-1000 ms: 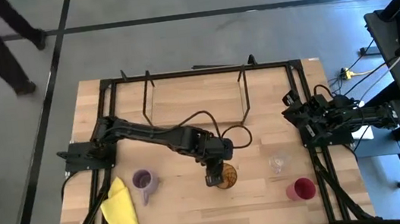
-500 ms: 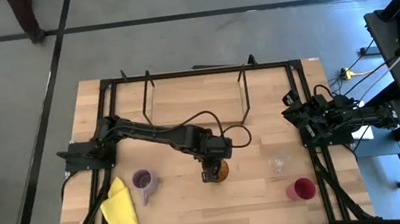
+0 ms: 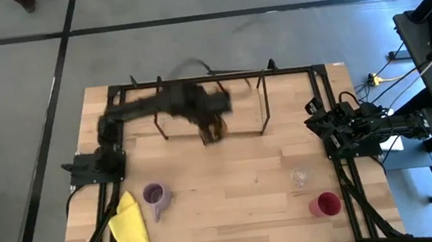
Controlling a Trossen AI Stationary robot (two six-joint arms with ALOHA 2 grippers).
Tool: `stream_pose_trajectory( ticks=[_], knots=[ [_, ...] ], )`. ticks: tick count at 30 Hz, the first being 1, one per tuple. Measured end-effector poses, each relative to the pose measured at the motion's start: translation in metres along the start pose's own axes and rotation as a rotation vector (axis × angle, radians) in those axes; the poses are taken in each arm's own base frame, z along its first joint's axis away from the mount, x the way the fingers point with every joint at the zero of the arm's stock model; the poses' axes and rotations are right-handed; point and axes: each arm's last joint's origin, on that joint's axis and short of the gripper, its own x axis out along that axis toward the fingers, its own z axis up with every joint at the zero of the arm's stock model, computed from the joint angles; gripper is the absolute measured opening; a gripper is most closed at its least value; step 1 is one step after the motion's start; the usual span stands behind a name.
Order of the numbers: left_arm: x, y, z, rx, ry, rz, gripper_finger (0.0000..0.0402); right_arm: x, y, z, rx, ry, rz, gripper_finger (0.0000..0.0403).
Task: Stack small to large cups/mugs on shelf
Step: Put the brown cup on the shelf
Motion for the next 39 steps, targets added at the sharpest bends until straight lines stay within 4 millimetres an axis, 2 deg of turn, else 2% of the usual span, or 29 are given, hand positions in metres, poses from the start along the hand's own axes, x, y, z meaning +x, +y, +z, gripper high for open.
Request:
stream_pose_trajectory(
  ticks=[3, 5, 7, 9, 12, 14, 19, 22, 24, 27, 32, 39],
  knots=[
    [0.010, 0.049, -0.001, -0.206, 0.036, 0.005, 0.0003, 0.000, 0.000, 0.000, 0.001, 0.005, 0.002, 0.0059],
    [0.026, 0.077, -0.003, -0.307, 0.098, 0.050, 0.0003, 0.000, 0.000, -0.001, 0.002, 0.018, 0.012, 0.0059],
    [0.031, 0.101, -0.007, -0.421, 0.112, 0.057, 0.0004, 0.000, 0.000, -0.002, 0.003, 0.026, 0.021, 0.0059],
    [0.029, 0.118, -0.016, -0.510, 0.126, 0.034, 0.0005, 0.000, 0.000, -0.002, 0.003, 0.030, 0.027, 0.0059],
    [0.029, 0.134, -0.031, -0.595, 0.155, 0.079, 0.0005, 0.000, 0.000, -0.004, 0.005, 0.041, 0.020, 0.0059],
    [0.022, 0.143, -0.050, -0.651, 0.167, 0.113, 0.0005, 0.000, 0.000, -0.004, 0.006, 0.045, 0.018, 0.0059],
    [-0.015, 0.151, -0.103, -0.782, 0.100, 0.150, 0.0006, 0.000, 0.000, -0.005, 0.007, 0.054, 0.014, 0.0059],
    [-0.030, 0.148, -0.118, -0.843, -0.050, 0.093, 0.0006, 0.000, 0.000, -0.005, 0.007, 0.055, 0.013, 0.0059],
    [-0.033, 0.143, -0.122, -0.857, -0.110, 0.044, 0.0006, 0.000, 0.000, -0.005, 0.007, 0.055, 0.013, 0.0059],
    [-0.021, 0.136, -0.121, -0.844, -0.105, 0.018, 0.0006, 0.000, -0.001, -0.005, 0.007, 0.056, 0.013, 0.0059],
    [0.018, 0.131, -0.123, -0.824, 0.061, 0.054, 0.0006, 0.000, -0.001, -0.005, 0.007, 0.057, 0.012, 0.0059],
    [0.019, 0.135, -0.117, -0.819, 0.010, 0.059, 0.0007, 0.000, -0.001, -0.005, 0.007, 0.057, 0.013, 0.0059]
  ],
)
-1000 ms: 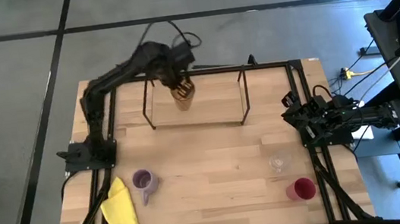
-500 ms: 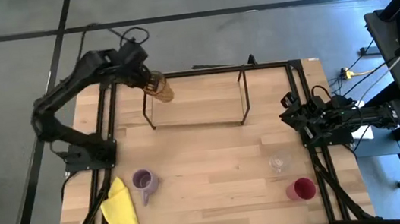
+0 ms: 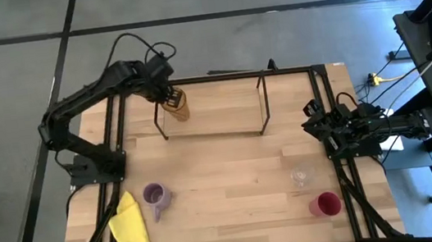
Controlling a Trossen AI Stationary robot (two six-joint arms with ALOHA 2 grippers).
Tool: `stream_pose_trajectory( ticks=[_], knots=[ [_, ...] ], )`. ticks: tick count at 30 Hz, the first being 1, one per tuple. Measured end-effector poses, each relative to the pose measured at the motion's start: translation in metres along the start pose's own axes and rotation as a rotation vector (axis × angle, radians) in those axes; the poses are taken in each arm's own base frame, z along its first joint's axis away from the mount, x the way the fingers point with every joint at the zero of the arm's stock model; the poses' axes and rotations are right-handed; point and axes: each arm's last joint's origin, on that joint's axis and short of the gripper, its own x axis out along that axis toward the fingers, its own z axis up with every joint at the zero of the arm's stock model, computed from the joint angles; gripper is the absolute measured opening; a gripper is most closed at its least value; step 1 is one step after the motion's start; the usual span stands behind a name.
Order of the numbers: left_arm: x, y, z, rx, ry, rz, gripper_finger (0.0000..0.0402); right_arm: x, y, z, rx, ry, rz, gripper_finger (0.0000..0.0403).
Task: Stack small to large cups/mugs on shelf
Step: Put the brown cup on the shelf
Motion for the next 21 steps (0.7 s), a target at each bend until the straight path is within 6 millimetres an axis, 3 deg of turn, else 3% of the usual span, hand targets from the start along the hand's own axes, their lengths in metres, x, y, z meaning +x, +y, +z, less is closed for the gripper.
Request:
stream_pose_trajectory(
  ticks=[5, 21],
  knots=[
    [0.016, 0.011, 0.002, -0.012, 0.061, 0.070, 0.0007, 0.000, 0.000, 0.000, 0.000, 0.003, -0.001, 0.0059],
    [0.046, 0.003, 0.014, 0.061, 0.102, 0.107, 0.0007, 0.000, 0.000, 0.000, 0.001, 0.005, -0.001, 0.0059]
  ],
)
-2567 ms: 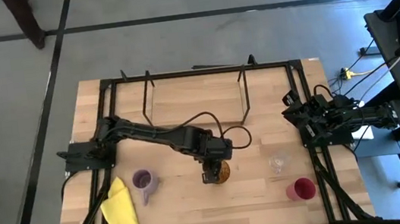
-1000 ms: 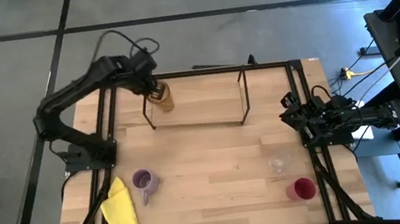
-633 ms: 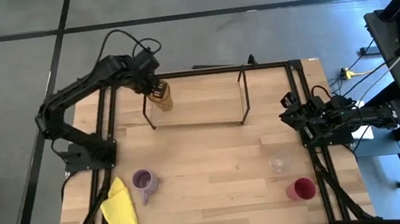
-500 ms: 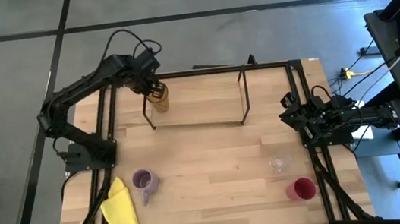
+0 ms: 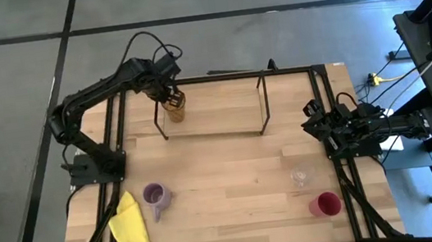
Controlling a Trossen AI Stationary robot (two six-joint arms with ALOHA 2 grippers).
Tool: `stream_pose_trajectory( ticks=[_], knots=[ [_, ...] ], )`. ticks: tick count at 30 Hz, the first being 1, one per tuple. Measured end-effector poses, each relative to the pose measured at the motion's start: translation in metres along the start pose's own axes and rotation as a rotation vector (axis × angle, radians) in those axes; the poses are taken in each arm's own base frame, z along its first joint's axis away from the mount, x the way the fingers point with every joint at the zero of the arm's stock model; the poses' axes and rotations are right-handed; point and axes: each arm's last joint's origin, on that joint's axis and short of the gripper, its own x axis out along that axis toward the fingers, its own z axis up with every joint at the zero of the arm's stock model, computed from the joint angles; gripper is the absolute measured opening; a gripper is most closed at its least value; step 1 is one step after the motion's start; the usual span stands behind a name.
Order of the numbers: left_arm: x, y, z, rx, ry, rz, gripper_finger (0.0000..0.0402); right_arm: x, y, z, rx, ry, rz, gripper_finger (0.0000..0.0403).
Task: Stack small to large cups/mugs on shelf
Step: Put the brown cup on the shelf
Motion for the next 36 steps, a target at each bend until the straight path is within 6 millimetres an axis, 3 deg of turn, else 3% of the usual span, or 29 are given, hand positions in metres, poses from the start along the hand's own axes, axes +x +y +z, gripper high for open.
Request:
stream_pose_trajectory(
  ticks=[11, 36],
  knots=[
    [-0.0010, 0.0097, -0.0009, -0.012, 0.038, 0.010, 0.0007, 0.0000, 0.0000, 0.0000, 0.000, 0.000, 0.000, 0.0059],
    [-0.0007, 0.0058, 0.0053, -0.009, -0.028, -0.022, 0.0007, 0.0000, 0.0000, 0.0000, 0.000, 0.000, 0.000, 0.0059]
  ],
)
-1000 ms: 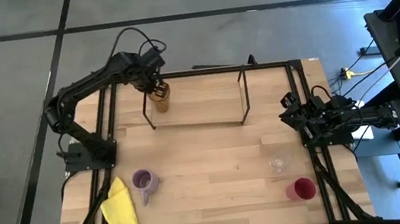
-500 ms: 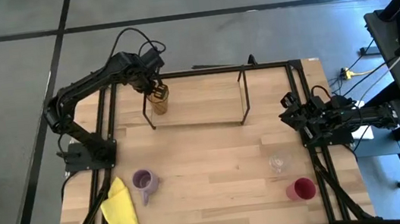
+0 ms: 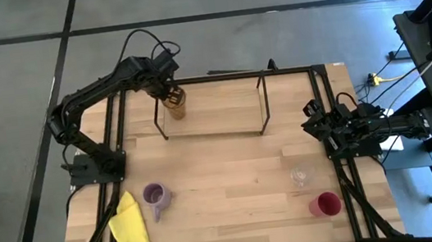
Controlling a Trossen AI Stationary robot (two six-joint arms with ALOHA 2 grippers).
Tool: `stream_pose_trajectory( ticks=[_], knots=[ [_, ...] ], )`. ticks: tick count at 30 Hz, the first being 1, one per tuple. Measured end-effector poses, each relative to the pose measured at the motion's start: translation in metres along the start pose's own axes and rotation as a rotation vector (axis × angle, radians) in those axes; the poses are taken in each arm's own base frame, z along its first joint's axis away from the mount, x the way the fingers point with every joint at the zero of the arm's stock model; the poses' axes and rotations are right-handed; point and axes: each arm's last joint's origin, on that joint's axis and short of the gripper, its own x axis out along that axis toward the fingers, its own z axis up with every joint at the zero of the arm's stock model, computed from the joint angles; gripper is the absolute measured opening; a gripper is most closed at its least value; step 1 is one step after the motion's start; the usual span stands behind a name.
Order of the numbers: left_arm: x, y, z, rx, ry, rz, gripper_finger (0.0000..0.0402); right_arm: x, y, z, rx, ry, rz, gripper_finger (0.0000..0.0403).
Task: Stack small to large cups/mugs on shelf
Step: Put the brown cup on the shelf
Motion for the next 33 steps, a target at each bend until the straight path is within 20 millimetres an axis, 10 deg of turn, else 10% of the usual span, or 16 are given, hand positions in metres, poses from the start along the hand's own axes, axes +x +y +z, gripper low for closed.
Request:
stream_pose_trajectory(
  ticks=[33],
  knots=[
    [-0.0040, -0.0004, -0.0037, 0.007, -0.003, 0.016, 0.0103, 0.0000, 0.0000, 0.0000, 0.000, 0.000, 0.000, 0.0059]
  ],
)
